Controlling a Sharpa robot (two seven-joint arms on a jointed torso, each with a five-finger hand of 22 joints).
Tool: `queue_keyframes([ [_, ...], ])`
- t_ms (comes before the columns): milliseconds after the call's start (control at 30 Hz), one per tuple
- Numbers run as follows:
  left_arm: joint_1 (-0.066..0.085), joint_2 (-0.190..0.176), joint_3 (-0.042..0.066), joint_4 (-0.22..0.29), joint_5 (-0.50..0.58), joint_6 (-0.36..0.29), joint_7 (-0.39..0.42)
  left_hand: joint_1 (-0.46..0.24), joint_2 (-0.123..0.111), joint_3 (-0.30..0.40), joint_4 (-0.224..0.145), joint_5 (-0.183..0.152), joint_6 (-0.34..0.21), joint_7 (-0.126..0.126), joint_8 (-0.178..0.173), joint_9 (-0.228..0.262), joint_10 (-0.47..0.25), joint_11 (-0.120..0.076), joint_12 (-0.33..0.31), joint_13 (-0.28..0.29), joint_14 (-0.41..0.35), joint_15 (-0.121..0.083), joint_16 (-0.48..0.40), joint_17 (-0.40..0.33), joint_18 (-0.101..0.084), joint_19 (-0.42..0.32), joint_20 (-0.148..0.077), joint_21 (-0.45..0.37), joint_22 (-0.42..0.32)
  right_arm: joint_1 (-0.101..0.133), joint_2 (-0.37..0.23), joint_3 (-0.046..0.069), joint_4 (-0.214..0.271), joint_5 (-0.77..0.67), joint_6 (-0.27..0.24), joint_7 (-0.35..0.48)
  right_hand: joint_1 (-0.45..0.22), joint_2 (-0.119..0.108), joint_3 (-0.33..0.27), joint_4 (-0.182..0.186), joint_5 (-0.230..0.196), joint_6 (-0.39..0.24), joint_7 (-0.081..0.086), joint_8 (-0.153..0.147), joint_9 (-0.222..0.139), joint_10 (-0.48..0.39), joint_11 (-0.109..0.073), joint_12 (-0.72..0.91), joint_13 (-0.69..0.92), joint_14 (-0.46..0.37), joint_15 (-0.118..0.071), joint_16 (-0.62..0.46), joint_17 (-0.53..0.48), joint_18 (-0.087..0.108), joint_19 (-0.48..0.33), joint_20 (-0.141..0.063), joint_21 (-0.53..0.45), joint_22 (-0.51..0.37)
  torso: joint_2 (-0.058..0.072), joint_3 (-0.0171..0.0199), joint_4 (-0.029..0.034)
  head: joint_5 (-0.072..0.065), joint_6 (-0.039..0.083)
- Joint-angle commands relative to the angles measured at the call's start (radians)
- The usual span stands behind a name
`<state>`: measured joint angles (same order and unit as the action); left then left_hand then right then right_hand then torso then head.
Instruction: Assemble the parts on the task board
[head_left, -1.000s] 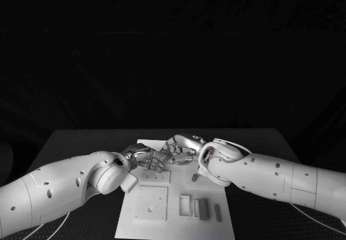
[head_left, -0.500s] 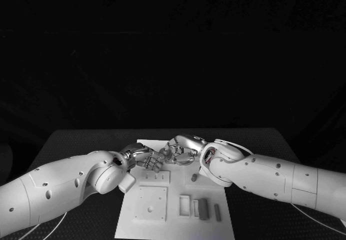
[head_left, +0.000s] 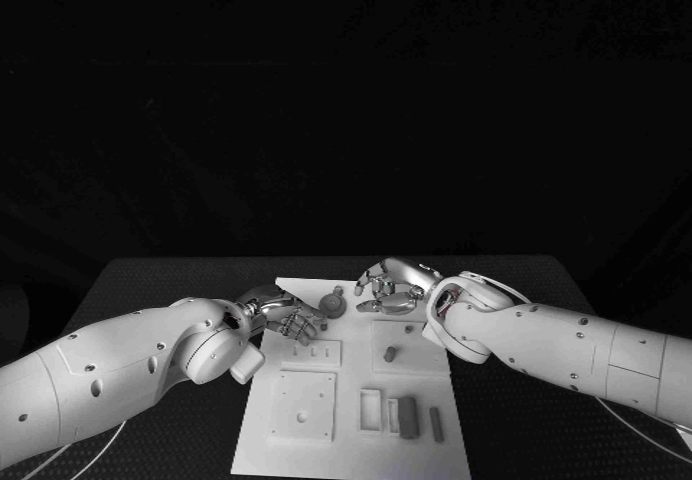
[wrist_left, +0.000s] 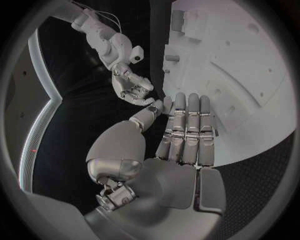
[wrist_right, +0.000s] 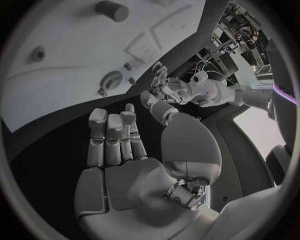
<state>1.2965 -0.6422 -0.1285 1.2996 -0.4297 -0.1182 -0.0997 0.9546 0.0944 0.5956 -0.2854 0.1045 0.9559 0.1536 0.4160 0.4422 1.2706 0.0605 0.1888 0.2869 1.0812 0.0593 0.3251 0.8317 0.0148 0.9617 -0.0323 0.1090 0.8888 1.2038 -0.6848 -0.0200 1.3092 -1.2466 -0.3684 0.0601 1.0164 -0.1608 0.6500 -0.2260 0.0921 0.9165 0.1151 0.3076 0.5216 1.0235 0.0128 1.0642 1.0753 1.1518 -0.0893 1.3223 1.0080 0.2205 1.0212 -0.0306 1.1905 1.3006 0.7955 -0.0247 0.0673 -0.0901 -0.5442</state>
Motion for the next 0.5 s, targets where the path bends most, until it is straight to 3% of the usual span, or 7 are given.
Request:
queue_keyframes([
  [33,0.002,0.005,0.001,-0.006,-0.097,0.027,-0.042,-0.007,-0.003,0.0,0.002,0.005,0.058,-0.049,-0.001,0.025,0.012,-0.002,0.008,0.007,0.011,-0.001,0.006,0.011,-0.015,0.004,-0.008,0.009,0.011,0.014,0.0,0.006,-0.028,0.096,-0.039,0.036,-0.001,-0.009,-0.002,0.007,0.002,0.007,0.017,-0.004,0.0,0.002,0.008,-0.004,-0.001,-0.005,0.004,-0.004,-0.002,0.041,-0.002,0.002,-0.006,-0.001,0.0,0.0002,0.0,0.001,-0.002],
  [167,0.004,0.015,0.001,-0.024,-0.143,0.029,-0.075,-0.007,-0.006,-0.002,0.002,0.005,0.062,-0.05,-0.006,0.035,0.036,-0.015,0.022,0.031,0.045,-0.018,0.025,0.041,-0.01,0.033,-0.023,0.031,0.037,0.029,0.004,0.013,-0.072,0.116,-0.048,0.046,-0.001,-0.009,-0.002,0.008,0.002,0.007,0.017,-0.004,0.0,0.002,0.008,-0.005,-0.001,-0.005,0.004,-0.004,-0.002,0.041,-0.002,0.002,-0.006,-0.001,0.001,0.0008,0.0001,0.004,-0.006],
  [267,0.011,0.025,0.001,-0.047,-0.147,0.072,-0.078,-0.004,-0.004,-0.014,0.002,0.001,0.06,-0.049,-0.015,0.048,0.064,-0.035,0.055,0.079,0.104,-0.06,0.126,0.107,0.0,0.104,-0.06,0.089,0.091,0.054,0.014,0.018,-0.128,0.139,-0.059,0.057,-0.001,-0.008,-0.002,0.008,0.002,0.007,0.017,-0.004,0.001,0.002,0.008,-0.005,-0.002,-0.005,0.004,-0.004,-0.002,0.041,-0.002,0.002,-0.006,-0.001,0.0,0.0001,0.0006,0.003,-0.01],
  [300,0.012,0.028,0.001,-0.05,-0.149,0.08,-0.079,0.0,-0.008,-0.018,0.002,0.005,0.06,-0.049,-0.018,0.051,0.091,-0.049,0.081,0.103,0.15,-0.084,0.178,0.133,0.009,0.155,-0.079,0.123,0.113,0.06,0.016,0.018,-0.139,0.141,-0.059,0.057,-0.001,-0.009,-0.002,0.008,0.002,0.006,0.017,-0.004,0.001,0.001,0.008,-0.005,-0.002,-0.006,0.004,-0.004,-0.002,0.041,-0.002,0.002,-0.007,-0.001,0.001,0.0012,0.0008,0.003,-0.011],
  [367,0.015,0.033,0.001,-0.053,-0.176,0.093,-0.094,0.001,-0.011,-0.024,0.002,0.019,0.062,-0.055,-0.023,0.057,0.123,-0.067,0.129,0.155,0.205,-0.126,0.268,0.179,0.02,0.226,-0.107,0.175,0.152,0.07,0.017,0.019,-0.159,0.142,-0.06,0.06,-0.002,-0.009,-0.002,0.009,0.002,0.006,0.017,-0.005,0.001,0.001,0.008,-0.005,-0.002,-0.006,0.004,-0.005,-0.002,0.041,-0.002,0.002,-0.007,-0.001,0.0,-0.0001,0.0012,0.004,-0.013],
  [467,0.022,0.046,0.001,-0.057,-0.227,0.125,-0.17,0.001,-0.011,-0.027,0.001,0.034,0.067,-0.07,-0.032,0.07,0.135,-0.085,0.23,0.269,0.261,-0.184,0.427,0.245,0.032,0.314,-0.15,0.261,0.23,0.08,0.023,0.021,-0.184,0.147,-0.062,0.064,-0.003,-0.01,-0.003,0.009,0.002,0.005,0.017,-0.005,0.001,0.001,0.008,-0.005,-0.003,-0.006,0.005,-0.005,-0.003,0.041,-0.003,0.002,-0.007,-0.001,0.0,-0.0013,0.0007,0.004,-0.016],
  [500,0.023,0.049,0.001,-0.056,-0.236,0.128,-0.195,0.001,-0.012,-0.026,0.001,0.04,0.067,-0.073,-0.034,0.072,0.137,-0.091,0.251,0.292,0.275,-0.19,0.457,0.253,0.034,0.33,-0.158,0.28,0.247,0.08,0.023,0.021,-0.185,0.148,-0.062,0.065,-0.003,-0.01,-0.003,0.009,0.002,0.005,0.017,-0.005,0.001,0.0,0.009,-0.006,-0.003,-0.006,0.005,-0.005,-0.003,0.041,-0.003,0.002,-0.007,-0.001,0.0,-0.001,0.0004,0.004,-0.018],
])
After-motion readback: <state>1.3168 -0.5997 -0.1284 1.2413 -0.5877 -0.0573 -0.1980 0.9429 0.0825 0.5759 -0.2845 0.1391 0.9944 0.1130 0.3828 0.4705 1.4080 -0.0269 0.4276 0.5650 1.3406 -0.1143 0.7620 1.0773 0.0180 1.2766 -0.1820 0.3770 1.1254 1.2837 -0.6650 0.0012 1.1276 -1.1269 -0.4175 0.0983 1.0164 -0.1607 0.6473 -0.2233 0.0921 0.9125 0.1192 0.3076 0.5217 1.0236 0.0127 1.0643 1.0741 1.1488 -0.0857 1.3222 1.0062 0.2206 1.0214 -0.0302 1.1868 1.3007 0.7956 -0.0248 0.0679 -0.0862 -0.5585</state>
